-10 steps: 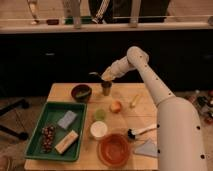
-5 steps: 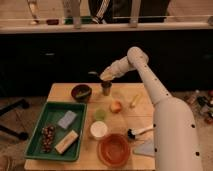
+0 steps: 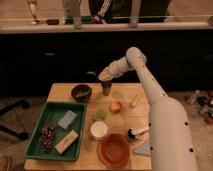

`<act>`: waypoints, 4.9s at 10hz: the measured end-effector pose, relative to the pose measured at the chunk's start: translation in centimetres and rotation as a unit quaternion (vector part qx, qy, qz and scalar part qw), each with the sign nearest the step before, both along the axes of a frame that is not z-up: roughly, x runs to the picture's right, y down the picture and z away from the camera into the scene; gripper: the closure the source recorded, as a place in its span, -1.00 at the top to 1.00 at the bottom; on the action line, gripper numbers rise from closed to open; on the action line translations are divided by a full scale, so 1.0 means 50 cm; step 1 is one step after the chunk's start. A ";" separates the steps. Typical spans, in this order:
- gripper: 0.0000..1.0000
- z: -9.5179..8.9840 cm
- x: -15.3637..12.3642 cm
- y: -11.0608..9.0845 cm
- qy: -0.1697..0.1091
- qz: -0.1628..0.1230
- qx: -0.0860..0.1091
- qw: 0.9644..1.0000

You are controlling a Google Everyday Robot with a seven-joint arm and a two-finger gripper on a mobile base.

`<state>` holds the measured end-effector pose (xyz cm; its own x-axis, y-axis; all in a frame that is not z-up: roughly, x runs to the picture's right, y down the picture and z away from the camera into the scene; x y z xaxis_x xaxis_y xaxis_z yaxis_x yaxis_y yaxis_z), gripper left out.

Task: Place fork in metal cup

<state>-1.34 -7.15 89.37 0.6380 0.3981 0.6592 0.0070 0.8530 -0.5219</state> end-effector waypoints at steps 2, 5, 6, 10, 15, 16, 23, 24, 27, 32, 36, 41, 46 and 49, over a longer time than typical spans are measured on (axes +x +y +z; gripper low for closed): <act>-0.91 0.002 -0.004 0.002 -0.007 0.002 -0.006 1.000; -0.91 0.010 -0.004 0.007 -0.021 0.015 -0.019 1.000; -0.91 0.014 -0.001 0.009 -0.024 0.019 -0.023 0.999; -0.91 0.031 0.002 0.017 -0.035 0.034 -0.037 0.998; -0.91 0.050 0.018 0.026 -0.040 0.052 -0.052 0.997; -0.91 0.052 0.020 0.027 -0.040 0.054 -0.054 0.996; -0.91 0.077 0.032 0.038 -0.046 0.080 -0.075 0.993; -0.91 0.080 0.028 0.038 -0.041 0.084 -0.075 0.993; -0.91 0.086 0.041 0.041 -0.019 0.101 -0.074 0.992; -0.91 0.090 0.052 0.040 -0.003 0.125 -0.076 0.989; -0.91 0.094 0.060 0.040 -0.003 0.145 -0.079 0.986; -0.91 0.098 0.067 0.044 -0.003 0.159 -0.084 0.984; -0.81 0.104 0.070 0.050 -0.001 0.168 -0.094 0.981; -0.17 0.109 0.082 0.052 0.004 0.181 -0.103 0.978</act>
<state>2.74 -4.53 94.82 0.4352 0.7228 0.5368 -0.2798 0.6753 -0.6824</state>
